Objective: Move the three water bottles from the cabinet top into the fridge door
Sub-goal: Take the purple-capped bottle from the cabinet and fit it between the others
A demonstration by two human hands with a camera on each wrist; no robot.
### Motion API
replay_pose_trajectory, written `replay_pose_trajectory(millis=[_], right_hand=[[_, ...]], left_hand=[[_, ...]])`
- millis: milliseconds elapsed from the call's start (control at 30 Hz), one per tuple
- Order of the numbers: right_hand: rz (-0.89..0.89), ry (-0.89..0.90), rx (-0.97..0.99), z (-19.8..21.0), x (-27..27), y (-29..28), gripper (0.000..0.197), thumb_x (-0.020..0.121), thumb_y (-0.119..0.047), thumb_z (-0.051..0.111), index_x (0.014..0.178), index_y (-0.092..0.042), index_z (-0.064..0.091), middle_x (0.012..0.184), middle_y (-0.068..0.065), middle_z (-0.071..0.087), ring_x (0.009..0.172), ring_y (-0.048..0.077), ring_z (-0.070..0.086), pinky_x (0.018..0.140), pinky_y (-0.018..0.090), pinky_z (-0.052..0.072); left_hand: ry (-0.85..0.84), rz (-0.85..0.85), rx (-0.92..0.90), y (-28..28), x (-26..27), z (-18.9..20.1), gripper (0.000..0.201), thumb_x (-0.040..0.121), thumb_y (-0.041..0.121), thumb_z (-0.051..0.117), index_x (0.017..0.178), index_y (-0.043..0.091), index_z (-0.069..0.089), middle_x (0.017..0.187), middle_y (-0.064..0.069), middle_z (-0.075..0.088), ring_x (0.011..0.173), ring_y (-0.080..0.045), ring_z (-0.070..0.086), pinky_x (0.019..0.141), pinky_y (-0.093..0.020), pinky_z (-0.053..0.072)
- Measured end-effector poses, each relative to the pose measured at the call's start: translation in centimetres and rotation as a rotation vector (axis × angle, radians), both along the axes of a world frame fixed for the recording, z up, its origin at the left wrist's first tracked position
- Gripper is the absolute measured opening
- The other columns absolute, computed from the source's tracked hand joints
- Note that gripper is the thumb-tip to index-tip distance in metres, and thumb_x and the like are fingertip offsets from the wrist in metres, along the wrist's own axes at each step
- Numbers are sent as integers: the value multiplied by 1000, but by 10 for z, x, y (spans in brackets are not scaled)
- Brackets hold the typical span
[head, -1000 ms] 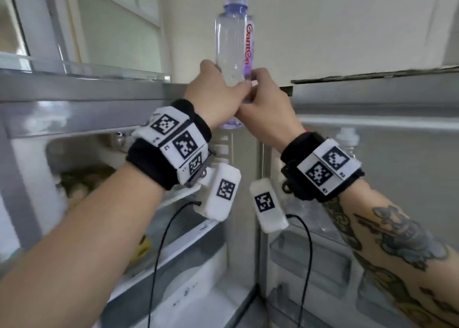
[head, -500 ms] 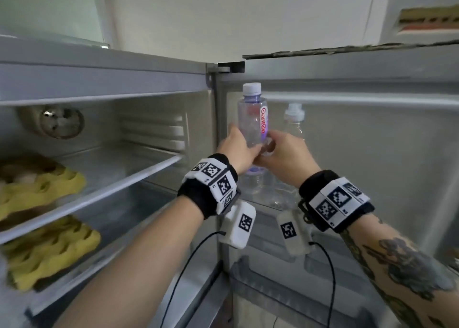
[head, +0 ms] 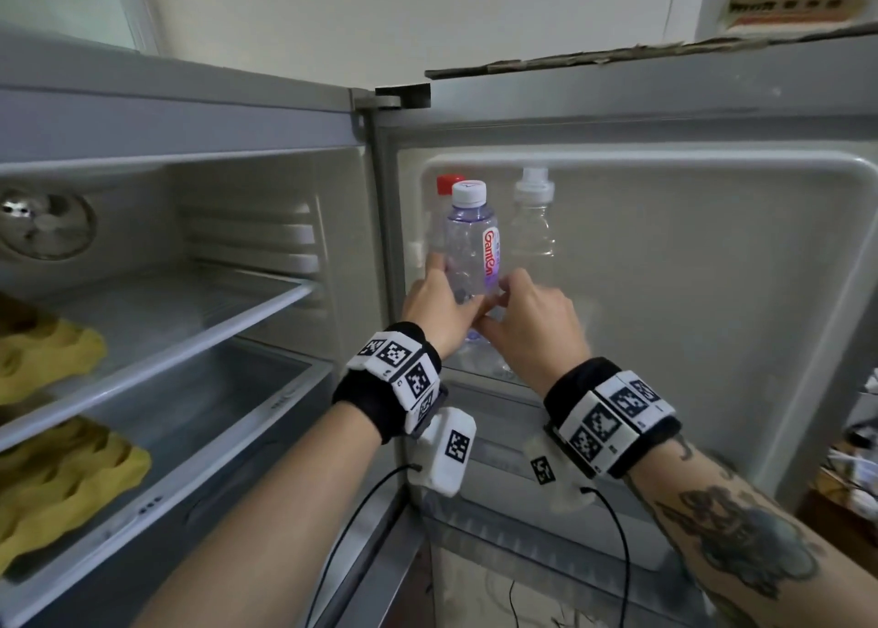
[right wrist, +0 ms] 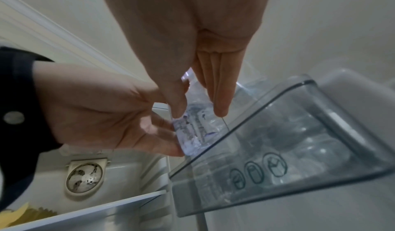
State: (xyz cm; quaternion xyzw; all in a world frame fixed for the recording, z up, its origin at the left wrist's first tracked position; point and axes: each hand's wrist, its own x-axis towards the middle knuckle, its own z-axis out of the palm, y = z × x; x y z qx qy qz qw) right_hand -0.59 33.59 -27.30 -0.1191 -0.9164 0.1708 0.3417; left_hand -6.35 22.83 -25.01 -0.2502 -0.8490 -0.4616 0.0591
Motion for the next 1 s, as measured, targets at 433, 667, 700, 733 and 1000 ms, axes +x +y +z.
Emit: replay_pose_trajectory(millis=[433, 667, 700, 733, 1000], right_hand=[[-103, -150, 130, -12, 5, 6, 30, 87, -46, 56, 82, -19, 65, 84, 8, 64, 79, 35, 65, 60, 30, 38], [-117, -169, 160, -11, 12, 8, 20, 89, -30, 54, 79, -15, 63, 72, 4, 54, 62, 29, 48, 57, 28, 32], [-113, -170, 159, -11, 12, 8, 19, 88, -30, 55, 79, -16, 63, 71, 4, 53, 63, 29, 50, 58, 28, 32], [-110, -170, 153, -10, 13, 8, 18, 88, -30, 55, 79, -16, 64, 71, 3, 54, 64, 29, 51, 58, 27, 33], [-80, -131, 93, -16, 12, 10, 18, 86, -32, 59, 82, -19, 70, 81, 3, 70, 75, 29, 65, 63, 30, 47]], left_hand=[[-9, 23, 68, 15, -5, -4, 55, 82, 34, 74, 122, 15, 41, 117, -9, 64, 104, -29, 63, 79, -27, 43], [12, 33, 79, 23, -8, -8, 58, 82, 29, 75, 124, 13, 39, 123, -11, 58, 106, -29, 61, 79, -29, 51], [13, 34, 79, 24, -8, -9, 59, 82, 29, 75, 124, 12, 38, 124, -13, 58, 108, -30, 61, 86, -35, 52], [10, 36, 74, 25, -8, -9, 60, 81, 29, 76, 124, 11, 39, 124, -14, 59, 109, -32, 61, 91, -39, 51], [35, 81, -56, 21, -13, -2, 54, 82, 36, 75, 116, 6, 46, 114, -10, 61, 90, -23, 54, 76, -27, 40]])
